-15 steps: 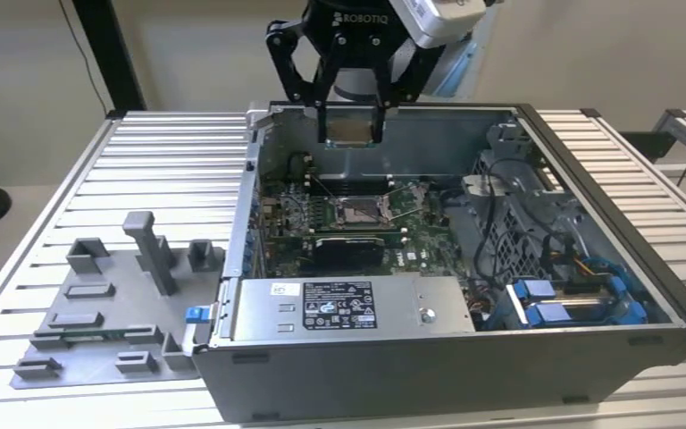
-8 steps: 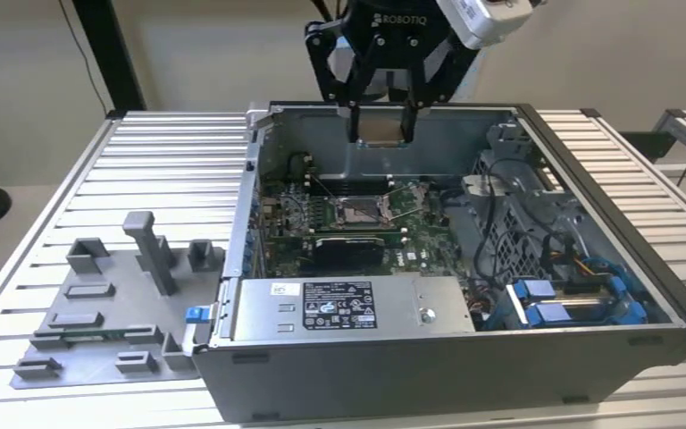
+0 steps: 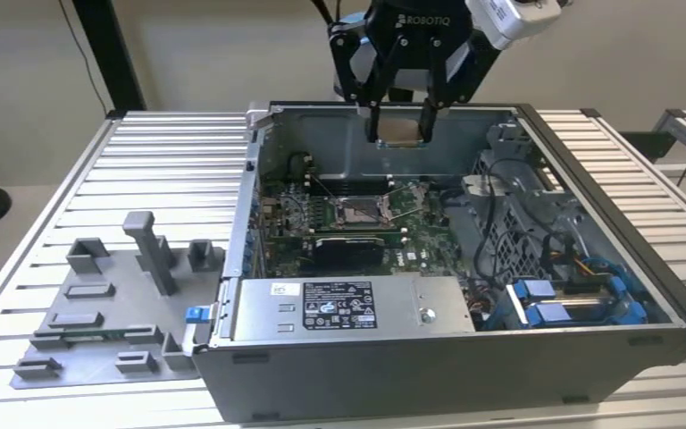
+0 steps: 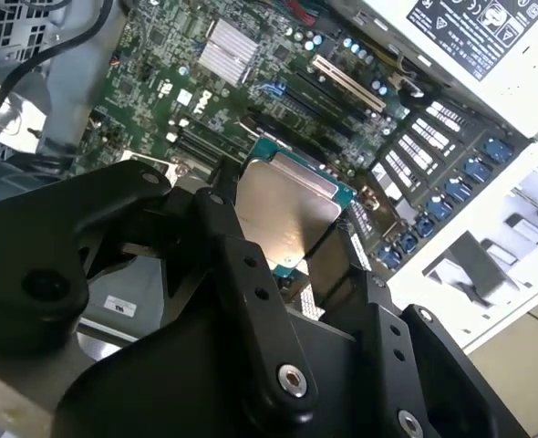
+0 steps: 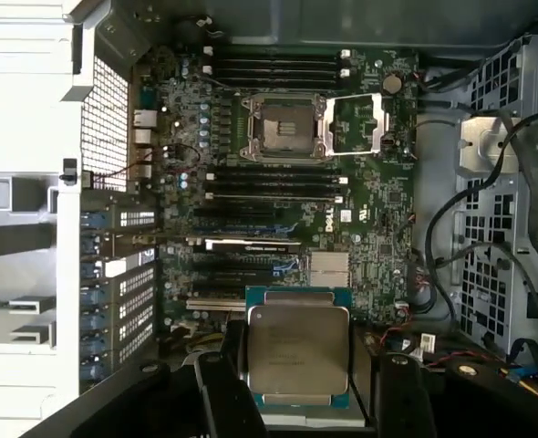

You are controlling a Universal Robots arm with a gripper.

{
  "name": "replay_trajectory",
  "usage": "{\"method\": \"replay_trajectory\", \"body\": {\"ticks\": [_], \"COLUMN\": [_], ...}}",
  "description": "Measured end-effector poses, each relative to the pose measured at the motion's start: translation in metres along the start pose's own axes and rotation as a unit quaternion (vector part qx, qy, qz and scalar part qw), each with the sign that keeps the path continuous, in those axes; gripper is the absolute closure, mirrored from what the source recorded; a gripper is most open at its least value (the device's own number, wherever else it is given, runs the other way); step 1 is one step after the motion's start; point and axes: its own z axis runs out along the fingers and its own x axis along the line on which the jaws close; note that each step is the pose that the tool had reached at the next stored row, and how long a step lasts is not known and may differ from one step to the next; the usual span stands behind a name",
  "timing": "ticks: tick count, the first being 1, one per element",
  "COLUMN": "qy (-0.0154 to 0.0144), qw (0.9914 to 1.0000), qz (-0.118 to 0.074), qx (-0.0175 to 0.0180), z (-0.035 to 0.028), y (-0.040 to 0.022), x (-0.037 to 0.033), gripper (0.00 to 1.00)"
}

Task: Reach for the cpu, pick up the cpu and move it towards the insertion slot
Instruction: 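Pick up the cpu and move it towards the insertion slot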

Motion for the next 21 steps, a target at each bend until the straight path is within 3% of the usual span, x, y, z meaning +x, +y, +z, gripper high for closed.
{"method": "replay_trajectory", "body": {"ticks": [5, 8, 15, 21], "qy": [0.0000, 0.0000, 0.0000, 0.0000], "qw": [1.00000, 1.00000, 1.00000, 1.00000], "qz": [0.000, 0.000, 0.000, 0.000], "qx": [0.0000, 0.0001, 0.0000, 0.0000], "z": [0.0000, 0.0002, 0.0019, 0.0041], "y": [0.0002, 0.0035, 0.0232, 0.0444], "x": [-0.0003, -0.0003, -0.0001, 0.0000], "gripper": [1.00, 1.00, 1.00, 1.00]}}
